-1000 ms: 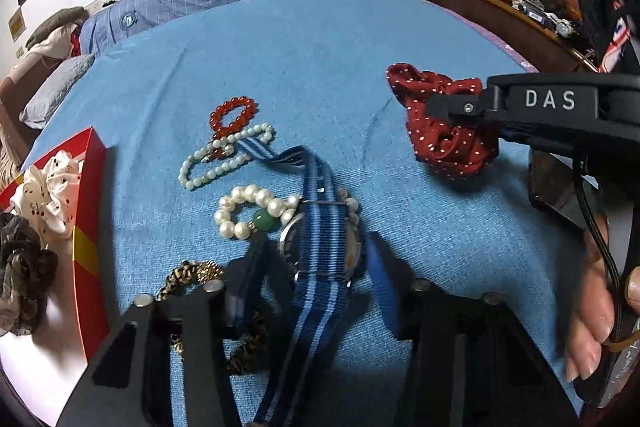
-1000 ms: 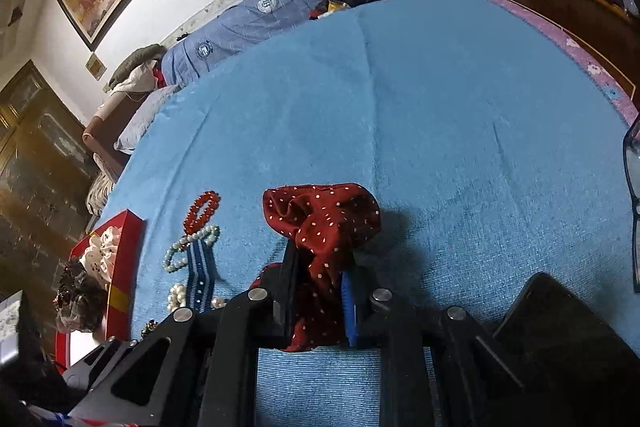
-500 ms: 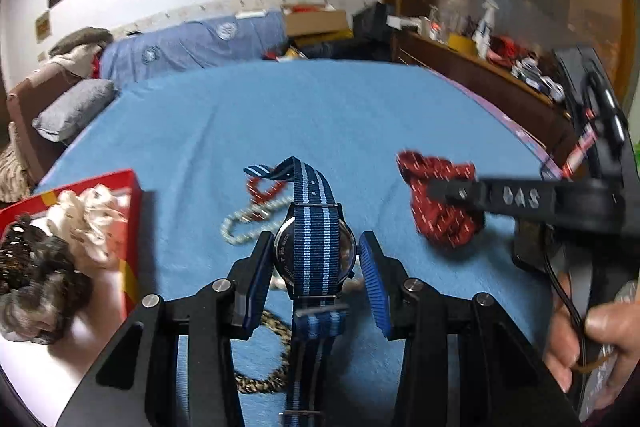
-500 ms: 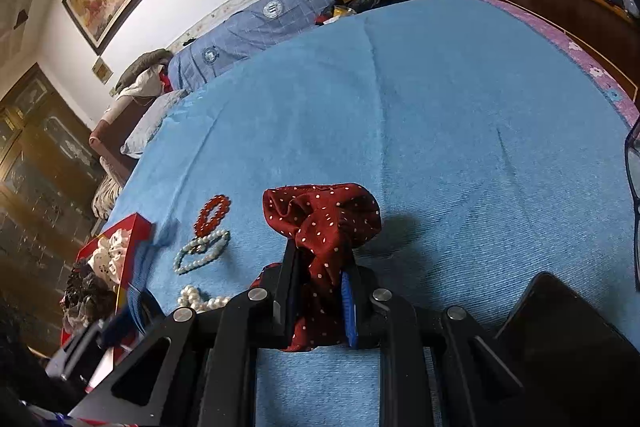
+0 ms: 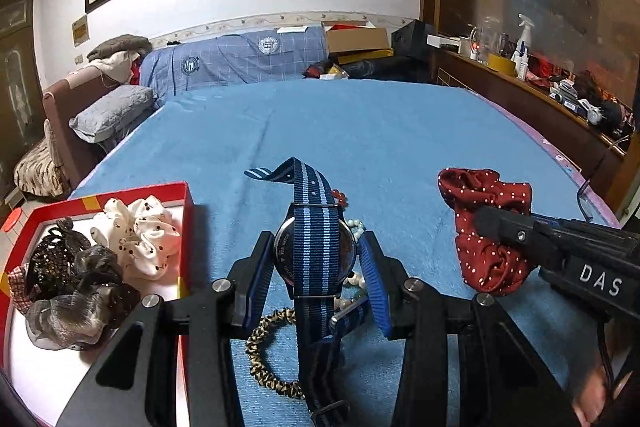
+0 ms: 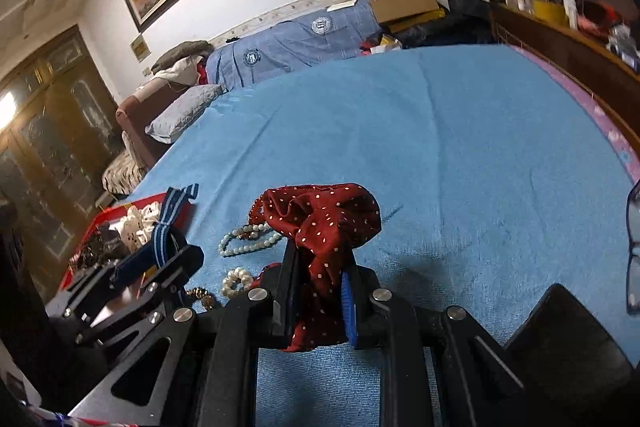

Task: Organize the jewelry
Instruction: 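Lift the watch and red scrunchie and carry both toward the tray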

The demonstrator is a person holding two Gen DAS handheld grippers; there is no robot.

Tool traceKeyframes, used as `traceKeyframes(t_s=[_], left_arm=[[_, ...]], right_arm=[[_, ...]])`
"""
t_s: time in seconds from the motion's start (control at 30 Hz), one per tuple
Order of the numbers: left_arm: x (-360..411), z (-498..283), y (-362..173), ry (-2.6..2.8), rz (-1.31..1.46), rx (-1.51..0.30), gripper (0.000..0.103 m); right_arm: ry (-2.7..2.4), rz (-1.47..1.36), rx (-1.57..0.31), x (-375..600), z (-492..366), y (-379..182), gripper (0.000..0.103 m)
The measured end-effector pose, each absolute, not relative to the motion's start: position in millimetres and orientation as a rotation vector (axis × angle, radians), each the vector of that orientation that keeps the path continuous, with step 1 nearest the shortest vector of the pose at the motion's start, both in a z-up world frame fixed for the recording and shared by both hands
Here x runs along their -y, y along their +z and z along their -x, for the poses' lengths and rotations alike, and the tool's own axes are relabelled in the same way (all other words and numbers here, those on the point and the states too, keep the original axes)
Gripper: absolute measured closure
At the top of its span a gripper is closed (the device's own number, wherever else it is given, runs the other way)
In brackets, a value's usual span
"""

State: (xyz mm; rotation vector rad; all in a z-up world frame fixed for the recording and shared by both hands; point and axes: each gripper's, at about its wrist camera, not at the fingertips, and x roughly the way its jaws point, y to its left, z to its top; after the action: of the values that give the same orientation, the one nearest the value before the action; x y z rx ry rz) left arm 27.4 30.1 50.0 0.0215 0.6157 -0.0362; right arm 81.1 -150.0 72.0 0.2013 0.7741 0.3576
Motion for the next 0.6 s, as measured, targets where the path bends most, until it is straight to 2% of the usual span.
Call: traceKeyframes(t_s=[0.6], left_arm=[[-17,-12,57,-0.020,-0.089,-0.542,0.061]], right_arm=[[0.386,-0.177,-0.692,146,-70,79,0.083]])
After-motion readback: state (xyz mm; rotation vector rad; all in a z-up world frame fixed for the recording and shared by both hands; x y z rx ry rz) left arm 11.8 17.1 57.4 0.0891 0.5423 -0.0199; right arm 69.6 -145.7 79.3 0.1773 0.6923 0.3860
